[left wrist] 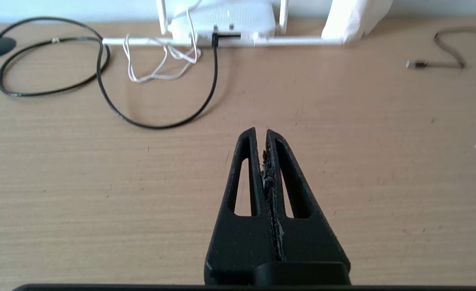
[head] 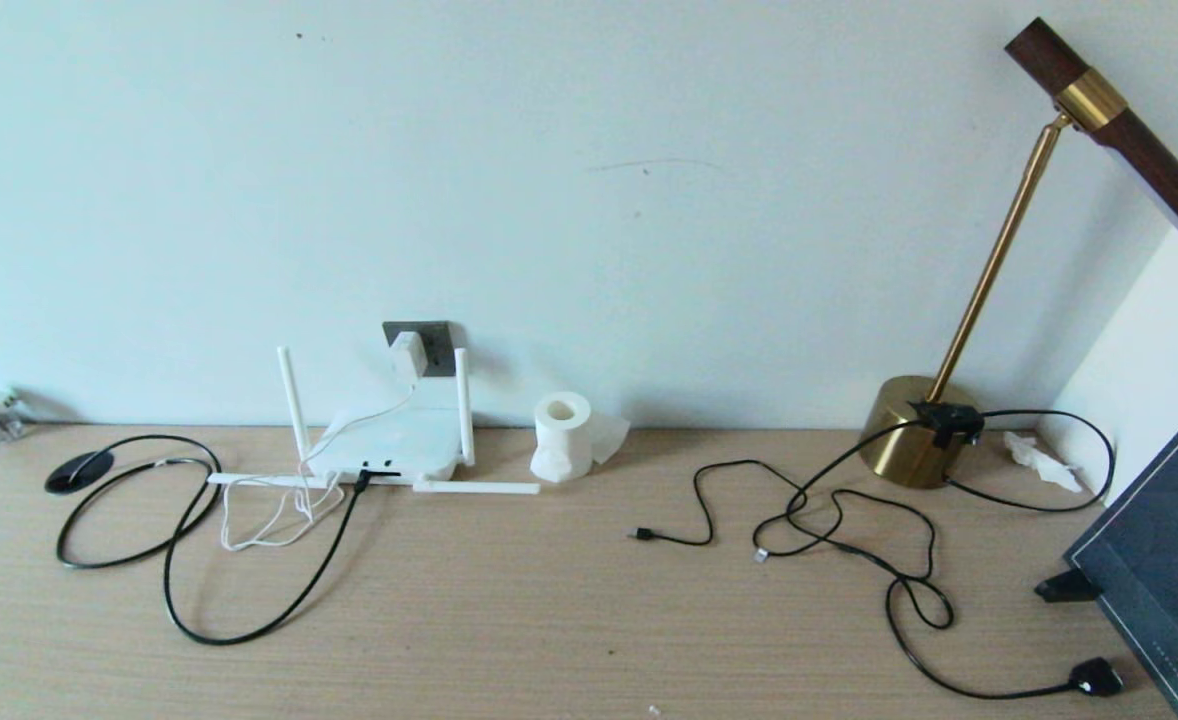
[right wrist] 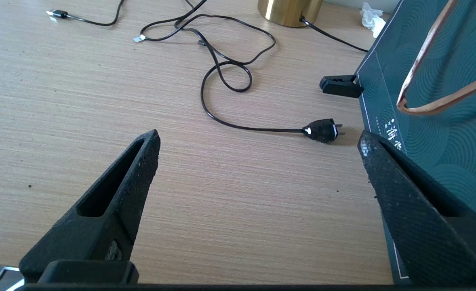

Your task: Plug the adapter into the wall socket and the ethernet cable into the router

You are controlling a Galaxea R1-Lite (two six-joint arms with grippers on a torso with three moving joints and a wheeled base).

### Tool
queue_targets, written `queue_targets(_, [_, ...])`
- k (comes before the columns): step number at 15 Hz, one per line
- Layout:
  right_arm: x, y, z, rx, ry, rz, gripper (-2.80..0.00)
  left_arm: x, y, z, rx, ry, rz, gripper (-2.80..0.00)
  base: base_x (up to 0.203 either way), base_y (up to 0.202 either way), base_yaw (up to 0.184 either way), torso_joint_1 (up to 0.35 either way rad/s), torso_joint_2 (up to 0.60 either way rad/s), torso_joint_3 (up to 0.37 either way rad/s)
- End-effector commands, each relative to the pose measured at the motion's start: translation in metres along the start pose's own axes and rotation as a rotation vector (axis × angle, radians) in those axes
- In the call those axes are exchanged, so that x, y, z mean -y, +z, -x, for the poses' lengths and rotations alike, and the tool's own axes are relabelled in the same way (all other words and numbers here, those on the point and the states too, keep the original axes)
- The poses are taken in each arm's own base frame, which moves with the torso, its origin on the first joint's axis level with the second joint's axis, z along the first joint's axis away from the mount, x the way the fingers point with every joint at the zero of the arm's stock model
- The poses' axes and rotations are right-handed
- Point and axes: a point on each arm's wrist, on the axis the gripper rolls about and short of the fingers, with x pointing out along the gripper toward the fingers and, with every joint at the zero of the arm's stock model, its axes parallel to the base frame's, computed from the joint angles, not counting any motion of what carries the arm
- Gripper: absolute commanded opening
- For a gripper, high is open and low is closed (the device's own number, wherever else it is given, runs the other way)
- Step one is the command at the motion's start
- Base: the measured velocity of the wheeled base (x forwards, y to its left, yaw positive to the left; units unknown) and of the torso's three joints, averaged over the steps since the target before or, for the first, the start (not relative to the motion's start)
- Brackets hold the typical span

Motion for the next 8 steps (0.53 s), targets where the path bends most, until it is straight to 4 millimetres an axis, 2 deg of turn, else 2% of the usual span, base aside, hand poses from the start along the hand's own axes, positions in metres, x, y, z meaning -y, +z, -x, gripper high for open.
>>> queue_targets(1, [0.0, -0.0001, -0.0001, -0.003, 0.001, 0.002, 0.0, 0.0, -0.0014, 0.002, 0.025, 0.004, 0.003, -2.8, 0.0, 0.0, 0.0, 0.0, 0.0, 0.0])
queue_targets(6, [0.0, -0.0001, -0.0001, -0.003, 0.001, 0.0, 0.0, 0.0, -0.0014, 0.002, 0.026, 0.004, 0.004, -2.8, 0.0, 0.0, 0.0, 0.0, 0.0, 0.0])
queue_targets(8, [0.0, -0.0001, 0.0, -0.002, 0.002, 0.009, 0.0, 0.0, 0.0015, -0.0002, 0.103, 0.006, 0.002, -2.8, 0.0, 0.0, 0.0, 0.0, 0.0, 0.0])
